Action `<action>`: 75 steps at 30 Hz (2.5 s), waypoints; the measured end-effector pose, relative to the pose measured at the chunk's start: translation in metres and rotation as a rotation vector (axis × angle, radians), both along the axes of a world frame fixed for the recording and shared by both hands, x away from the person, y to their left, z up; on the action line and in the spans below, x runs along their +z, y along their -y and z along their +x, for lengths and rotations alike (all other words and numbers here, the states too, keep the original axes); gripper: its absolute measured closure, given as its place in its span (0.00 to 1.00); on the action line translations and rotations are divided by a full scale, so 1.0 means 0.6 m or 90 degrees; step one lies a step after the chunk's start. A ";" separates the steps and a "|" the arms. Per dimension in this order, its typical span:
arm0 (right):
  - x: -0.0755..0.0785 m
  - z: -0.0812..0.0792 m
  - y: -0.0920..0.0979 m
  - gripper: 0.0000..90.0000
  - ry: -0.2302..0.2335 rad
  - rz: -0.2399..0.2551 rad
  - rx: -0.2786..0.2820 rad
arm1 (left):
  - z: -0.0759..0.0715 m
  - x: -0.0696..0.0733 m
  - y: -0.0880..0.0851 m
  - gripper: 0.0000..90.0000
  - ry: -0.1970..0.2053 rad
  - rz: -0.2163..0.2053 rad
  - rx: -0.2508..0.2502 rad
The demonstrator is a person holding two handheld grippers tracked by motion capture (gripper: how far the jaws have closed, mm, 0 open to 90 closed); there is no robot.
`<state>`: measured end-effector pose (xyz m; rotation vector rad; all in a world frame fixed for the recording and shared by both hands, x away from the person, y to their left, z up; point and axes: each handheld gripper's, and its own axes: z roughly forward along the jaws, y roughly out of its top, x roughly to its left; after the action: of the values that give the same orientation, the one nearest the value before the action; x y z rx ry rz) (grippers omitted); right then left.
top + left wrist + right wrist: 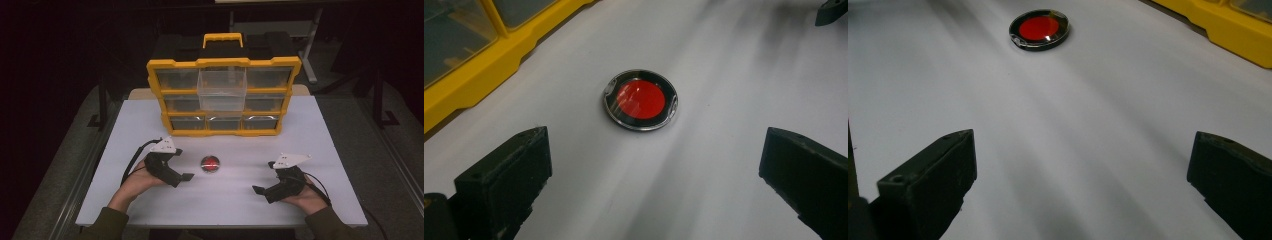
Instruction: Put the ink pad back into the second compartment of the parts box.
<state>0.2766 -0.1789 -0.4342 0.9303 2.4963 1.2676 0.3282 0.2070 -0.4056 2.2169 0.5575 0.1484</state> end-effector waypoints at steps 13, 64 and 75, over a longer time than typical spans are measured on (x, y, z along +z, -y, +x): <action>0.000 0.000 0.001 0.00 0.001 0.000 0.000 | 0.009 0.002 0.012 0.00 -0.004 -0.003 -0.011; 0.000 -0.001 0.000 0.00 0.000 -0.001 0.002 | 0.052 0.016 0.082 0.00 0.010 -0.008 -0.046; 0.000 -0.002 -0.001 0.00 0.001 -0.001 0.003 | 0.063 0.009 0.095 0.00 0.001 -0.011 -0.049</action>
<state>0.2754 -0.1786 -0.4342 0.9231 2.5002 1.2667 0.3658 0.1502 -0.4002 2.2174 0.4693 0.1041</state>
